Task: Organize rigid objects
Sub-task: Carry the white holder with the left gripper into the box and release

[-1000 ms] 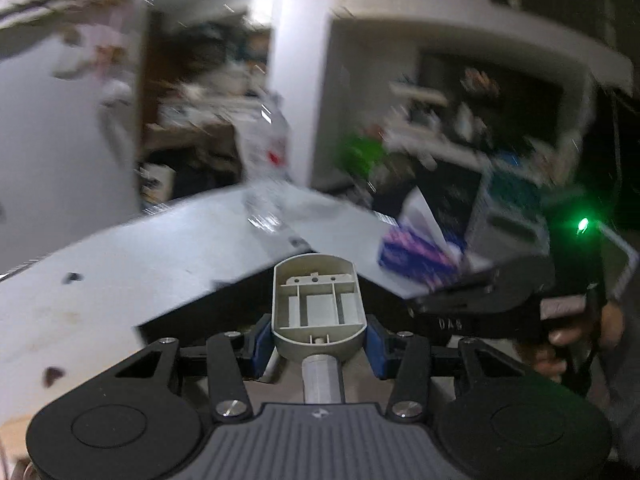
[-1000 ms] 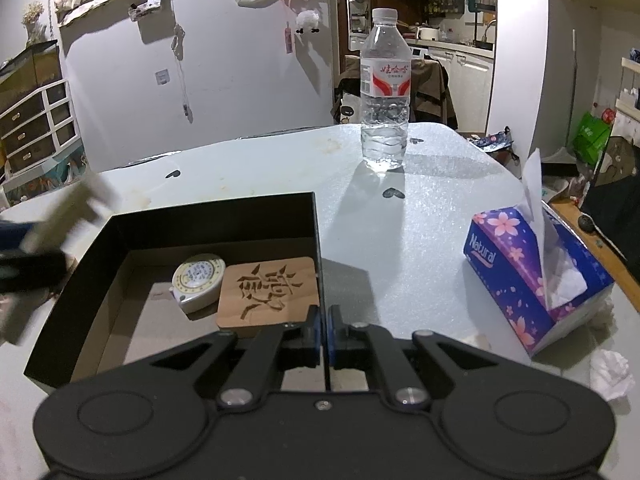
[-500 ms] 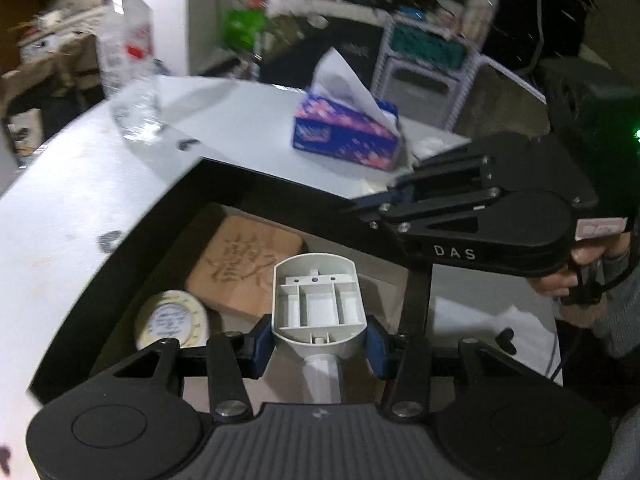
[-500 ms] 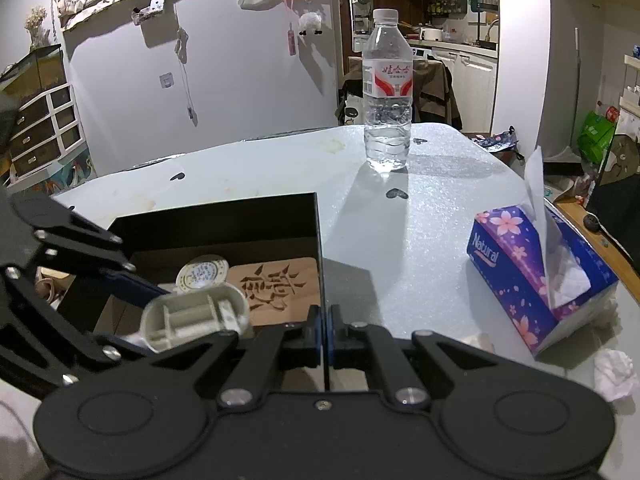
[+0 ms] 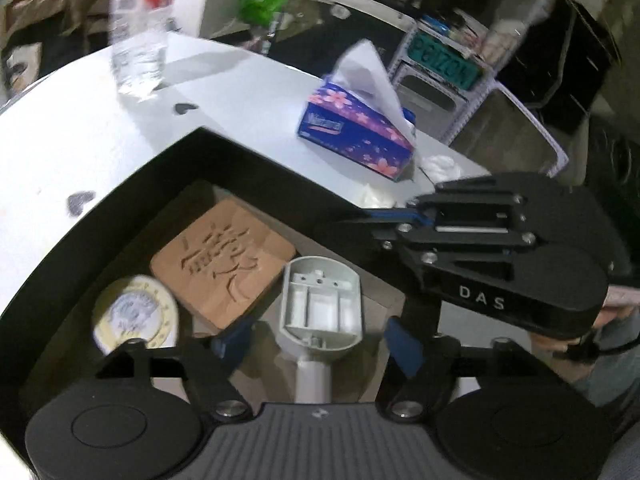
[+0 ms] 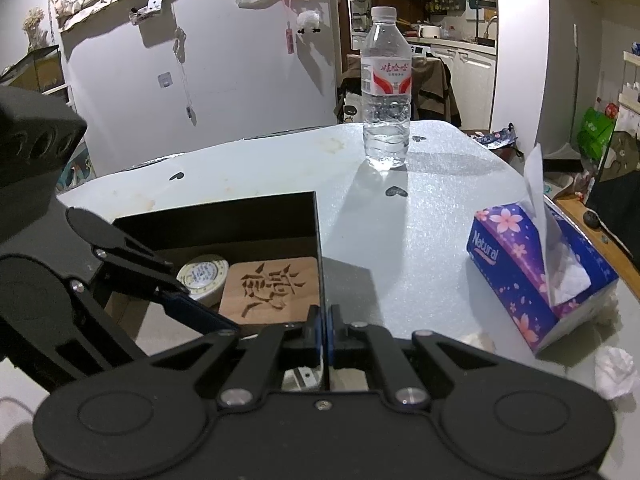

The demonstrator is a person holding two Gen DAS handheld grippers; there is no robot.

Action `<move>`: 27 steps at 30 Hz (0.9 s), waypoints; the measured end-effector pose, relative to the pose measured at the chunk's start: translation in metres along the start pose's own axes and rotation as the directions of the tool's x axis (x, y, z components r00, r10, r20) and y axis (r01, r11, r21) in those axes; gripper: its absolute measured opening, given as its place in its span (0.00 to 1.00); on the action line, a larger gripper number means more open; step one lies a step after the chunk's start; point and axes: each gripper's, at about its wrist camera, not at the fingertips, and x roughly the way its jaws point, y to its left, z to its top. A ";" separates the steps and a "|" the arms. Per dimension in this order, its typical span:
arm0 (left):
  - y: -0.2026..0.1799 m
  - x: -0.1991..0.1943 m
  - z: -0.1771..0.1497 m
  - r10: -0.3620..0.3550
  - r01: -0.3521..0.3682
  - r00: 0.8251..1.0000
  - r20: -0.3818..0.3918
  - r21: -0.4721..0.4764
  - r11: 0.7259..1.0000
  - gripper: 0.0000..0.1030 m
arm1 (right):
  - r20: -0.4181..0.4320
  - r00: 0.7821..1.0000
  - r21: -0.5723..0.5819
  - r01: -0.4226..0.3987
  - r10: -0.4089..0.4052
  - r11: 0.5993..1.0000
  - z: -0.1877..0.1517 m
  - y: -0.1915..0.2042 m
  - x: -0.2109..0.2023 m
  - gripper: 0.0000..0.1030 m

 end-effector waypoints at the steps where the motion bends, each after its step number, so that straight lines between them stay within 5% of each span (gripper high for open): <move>1: 0.001 -0.003 -0.002 -0.006 0.006 1.000 0.006 -0.011 1.000 0.84 | 0.000 1.000 0.001 0.000 0.000 1.000 0.000 0.000 0.000 0.04; 15: -0.013 -0.048 -0.016 0.024 -0.021 0.994 0.102 -0.031 0.999 0.99 | -0.006 1.000 0.007 0.005 -0.005 1.000 0.001 0.000 0.001 0.04; 27: -0.045 -0.082 -0.040 0.122 -0.127 0.969 0.213 0.009 0.992 1.00 | -0.006 1.000 0.012 0.012 -0.011 1.000 0.001 -0.001 0.002 0.04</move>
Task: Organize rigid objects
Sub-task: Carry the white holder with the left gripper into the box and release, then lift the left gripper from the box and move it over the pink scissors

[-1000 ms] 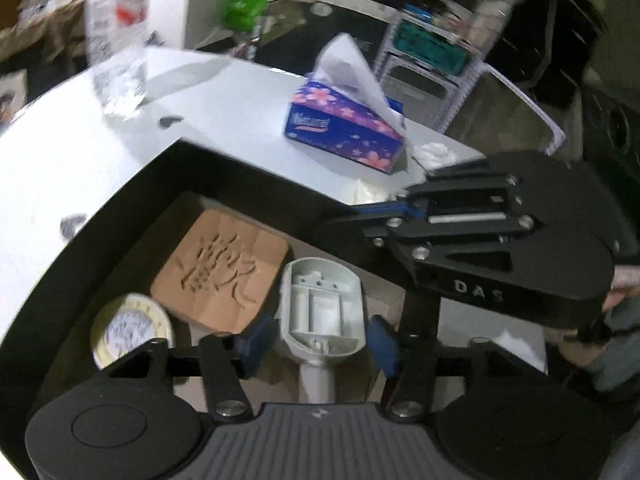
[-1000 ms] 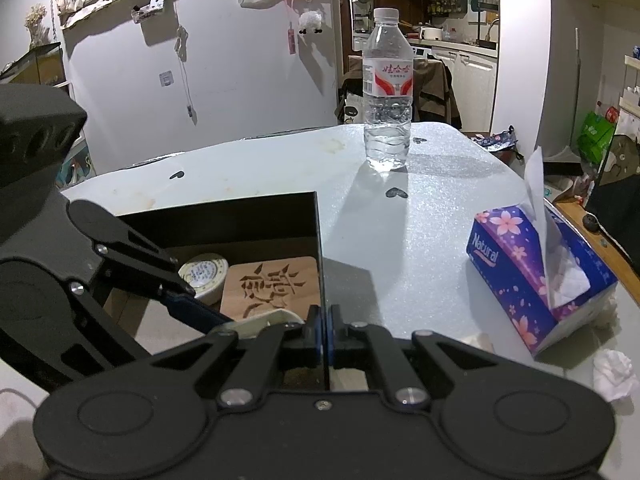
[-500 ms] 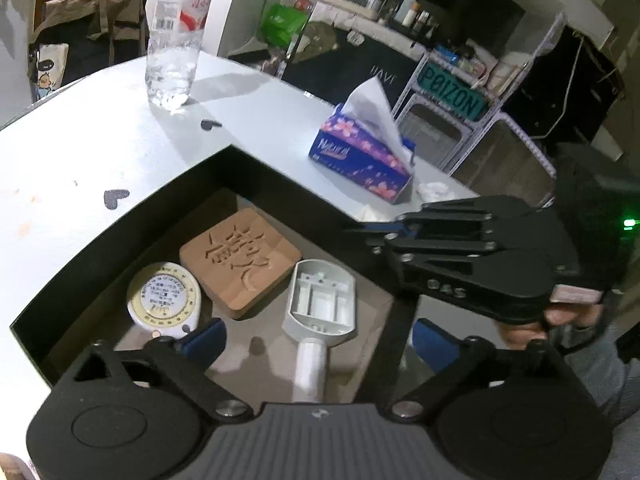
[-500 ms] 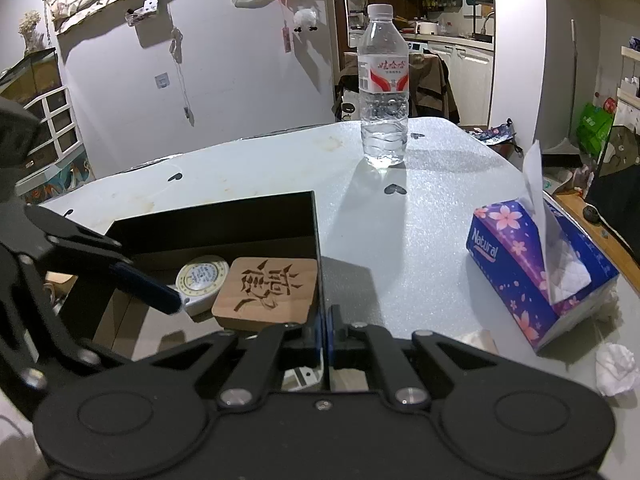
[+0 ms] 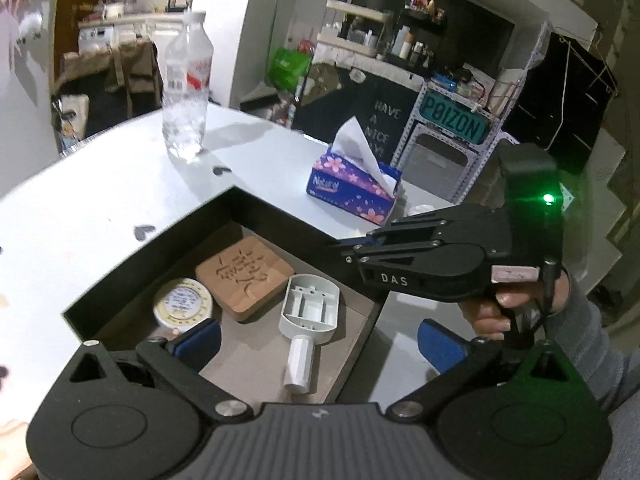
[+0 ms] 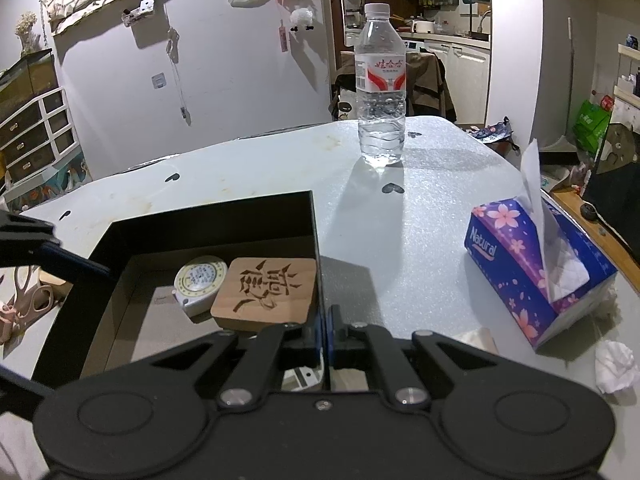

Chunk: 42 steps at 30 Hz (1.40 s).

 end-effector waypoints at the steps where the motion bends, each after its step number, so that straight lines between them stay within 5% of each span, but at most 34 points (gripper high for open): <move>1: -0.002 -0.004 -0.002 0.011 -0.011 1.000 0.011 0.003 1.000 1.00 | 0.000 1.000 -0.001 0.001 -0.001 1.000 0.000 0.000 0.000 0.04; 11: -0.011 -0.047 -0.030 0.152 -0.153 0.980 0.126 0.002 0.988 1.00 | -0.002 1.000 -0.020 0.031 -0.031 0.999 0.000 0.005 0.000 0.04; 17: -0.007 -0.078 -0.053 0.257 -0.252 0.947 0.191 -0.054 0.966 1.00 | -0.011 0.999 -0.002 0.034 -0.035 0.999 0.002 0.005 0.000 0.05; 26: 0.015 -0.124 -0.094 0.471 -0.422 0.847 0.248 -0.225 0.878 1.00 | -0.006 1.000 0.009 0.023 -0.023 1.000 0.000 0.004 0.000 0.05; 36: 0.033 -0.156 -0.149 0.677 -0.541 0.702 0.222 -0.452 0.709 1.00 | 0.016 1.000 -0.009 0.018 -0.018 1.000 -0.004 0.005 -0.001 0.04; 42: 0.043 -0.155 -0.173 0.728 -0.567 0.664 0.169 -0.521 0.638 0.99 | 0.009 1.000 -0.018 0.014 -0.014 1.000 -0.006 0.004 0.002 0.04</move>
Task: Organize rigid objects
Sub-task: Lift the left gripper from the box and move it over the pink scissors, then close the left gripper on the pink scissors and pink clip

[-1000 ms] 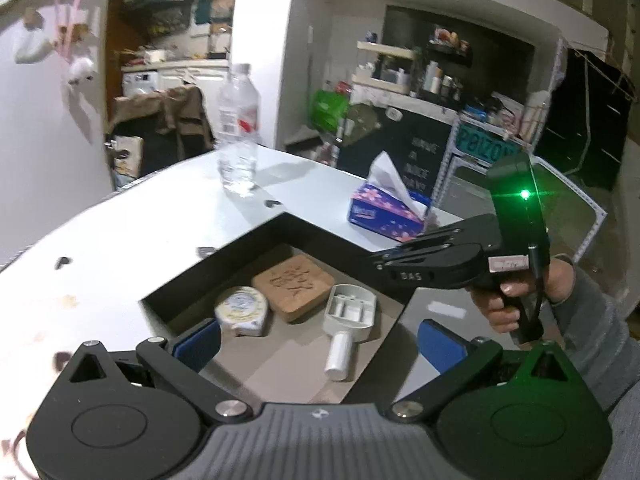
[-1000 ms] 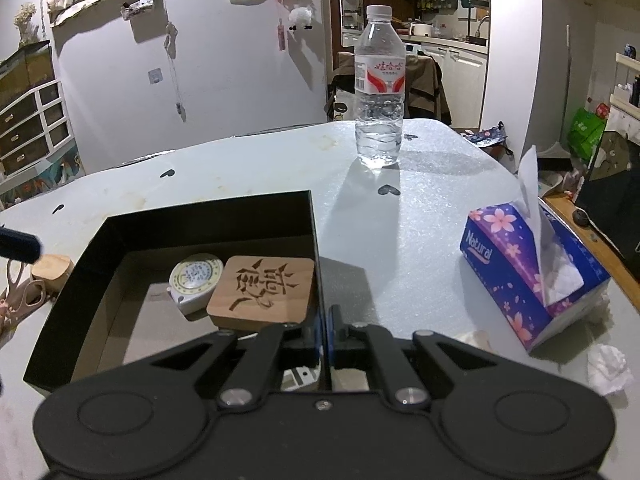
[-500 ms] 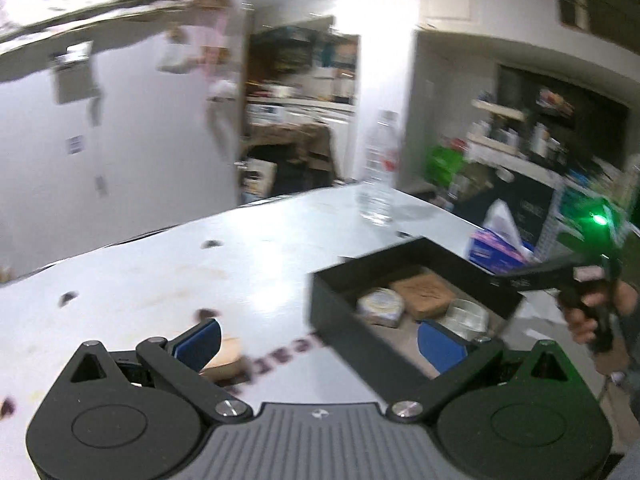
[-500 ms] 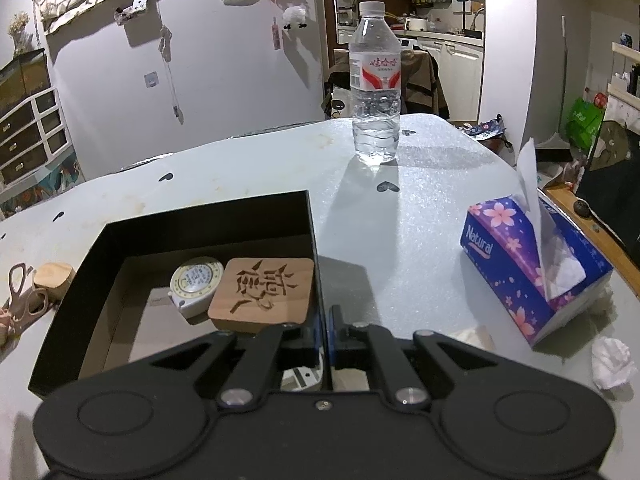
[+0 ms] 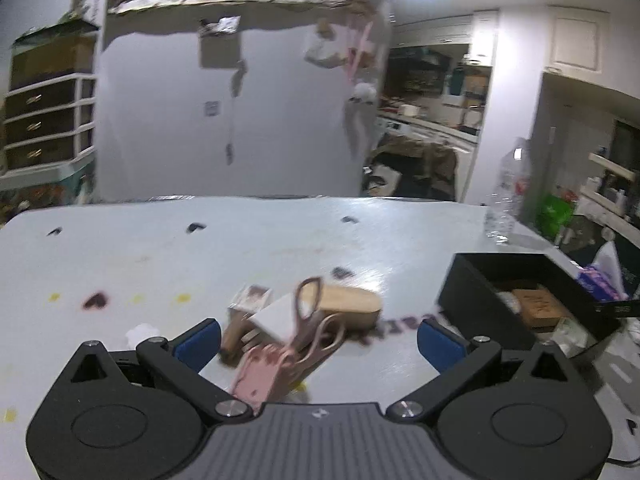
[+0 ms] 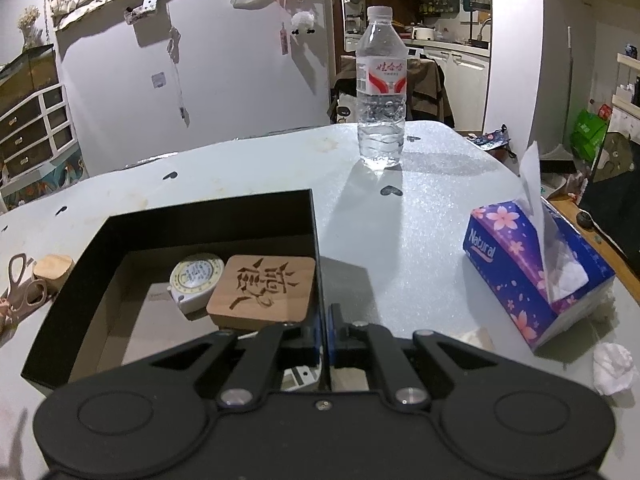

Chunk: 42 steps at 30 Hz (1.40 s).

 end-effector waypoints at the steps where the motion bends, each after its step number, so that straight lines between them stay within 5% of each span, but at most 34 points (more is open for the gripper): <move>1: 0.002 0.001 -0.002 0.013 -0.013 1.000 -0.004 -0.006 1.000 0.98 | 0.000 1.000 0.002 -0.002 0.002 1.000 -0.001 0.000 0.001 0.04; 35: 0.025 0.028 -0.018 0.094 -0.097 0.994 -0.061 -0.039 0.995 0.72 | 0.052 0.998 0.003 -0.025 0.025 1.000 -0.018 -0.004 0.007 0.04; 42: 0.048 0.049 -0.021 -0.034 0.019 0.994 -0.106 -0.140 0.990 0.66 | 0.053 0.998 0.005 -0.026 0.026 1.000 -0.018 -0.004 0.007 0.04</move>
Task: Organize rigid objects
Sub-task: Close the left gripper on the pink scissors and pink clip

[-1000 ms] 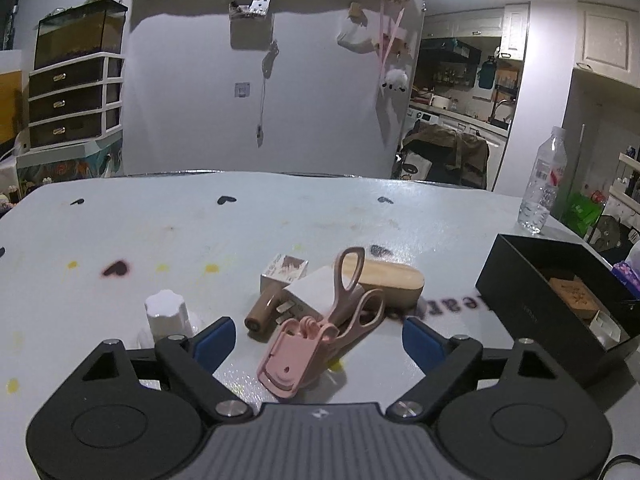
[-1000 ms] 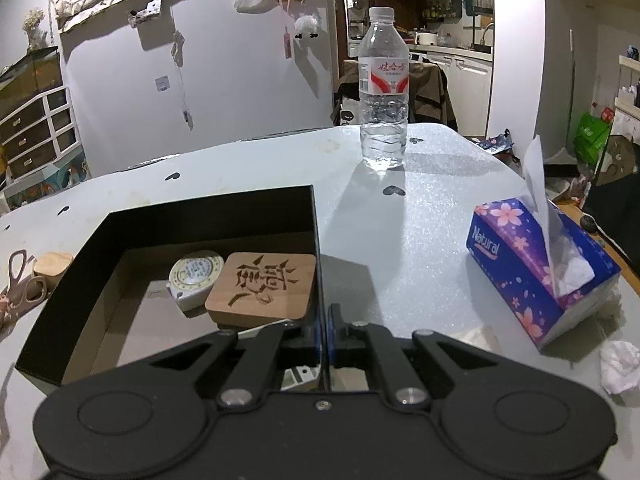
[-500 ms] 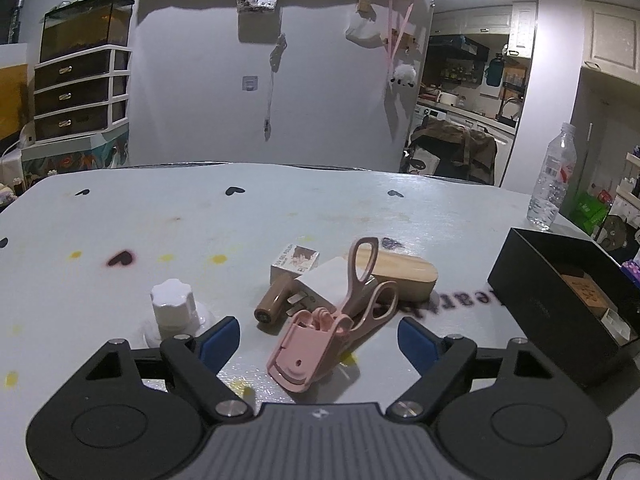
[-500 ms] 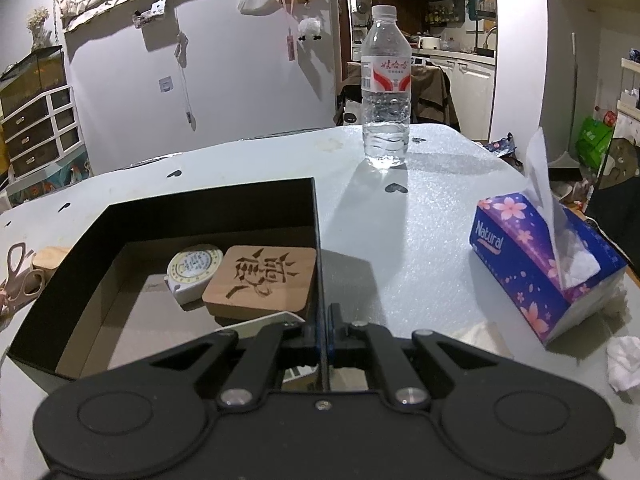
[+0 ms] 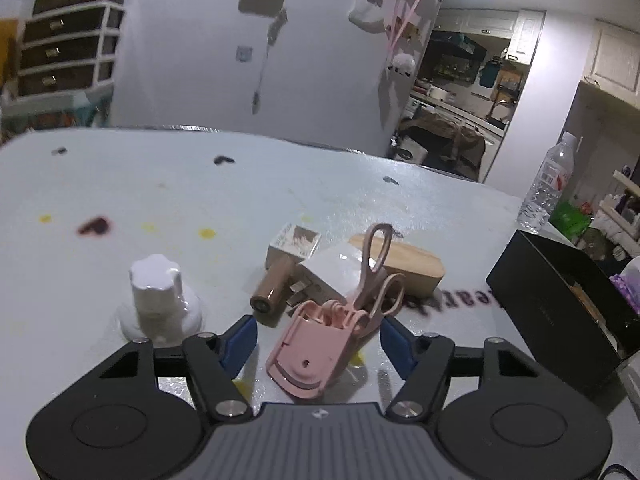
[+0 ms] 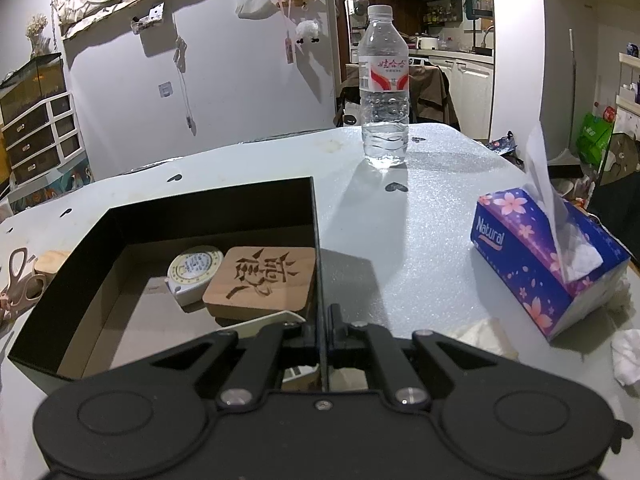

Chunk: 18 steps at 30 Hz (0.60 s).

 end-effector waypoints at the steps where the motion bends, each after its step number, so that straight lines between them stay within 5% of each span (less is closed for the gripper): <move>1: 0.003 0.002 0.000 -0.011 0.011 1.000 0.003 -0.004 1.000 0.66 | 0.000 1.000 0.000 0.000 0.000 1.000 0.000 0.000 0.000 0.04; 6: 0.004 0.003 0.003 -0.100 0.099 0.995 -0.019 -0.049 0.994 0.63 | 0.000 1.000 0.000 0.001 -0.001 1.000 0.000 0.000 0.000 0.04; 10: -0.009 0.002 -0.004 -0.090 0.089 0.996 -0.027 -0.010 0.996 0.44 | 0.000 1.000 0.000 0.000 0.000 1.000 0.000 0.000 0.000 0.04; 18: -0.010 0.015 0.003 -0.108 0.108 0.994 -0.025 0.010 0.994 0.45 | 0.003 1.000 -0.001 0.000 0.000 1.000 0.000 0.000 0.001 0.04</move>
